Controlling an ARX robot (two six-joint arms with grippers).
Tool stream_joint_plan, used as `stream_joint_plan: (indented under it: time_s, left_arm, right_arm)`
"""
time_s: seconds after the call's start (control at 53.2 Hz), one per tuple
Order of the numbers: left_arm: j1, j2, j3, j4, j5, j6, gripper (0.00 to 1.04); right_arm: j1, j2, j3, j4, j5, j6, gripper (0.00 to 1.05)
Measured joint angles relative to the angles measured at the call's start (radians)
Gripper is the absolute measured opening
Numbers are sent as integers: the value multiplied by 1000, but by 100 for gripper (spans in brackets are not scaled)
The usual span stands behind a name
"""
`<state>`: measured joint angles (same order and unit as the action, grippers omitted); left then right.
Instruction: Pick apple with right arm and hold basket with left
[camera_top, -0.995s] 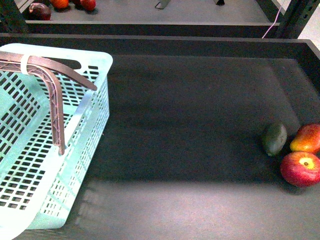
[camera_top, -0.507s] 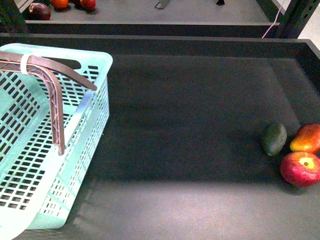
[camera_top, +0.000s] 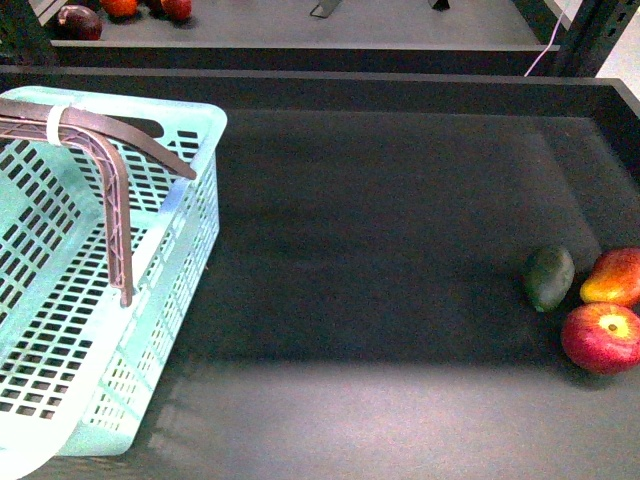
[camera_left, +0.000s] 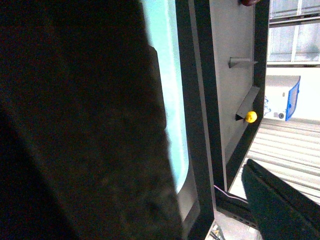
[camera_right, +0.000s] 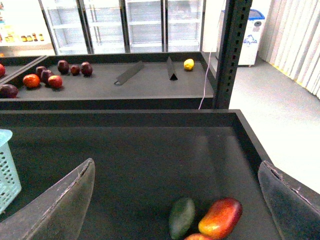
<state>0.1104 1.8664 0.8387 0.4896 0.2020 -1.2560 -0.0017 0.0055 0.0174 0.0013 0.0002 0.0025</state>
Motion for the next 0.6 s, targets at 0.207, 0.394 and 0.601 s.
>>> stream_joint_plan:
  time_s: [0.207,0.394,0.601]
  left_arm:
    - [5,-13,-13,-7,-8,-24,41]
    - [4,-24,-41,-8,-11,-68,15]
    - [2,-56,-63,-19,-15,-64,15]
  right_arm:
    - [0,0,0,0,0,0,96]
    - [0,0,0,0,0,0,96]
    - [0,0,0,0,0,0,96]
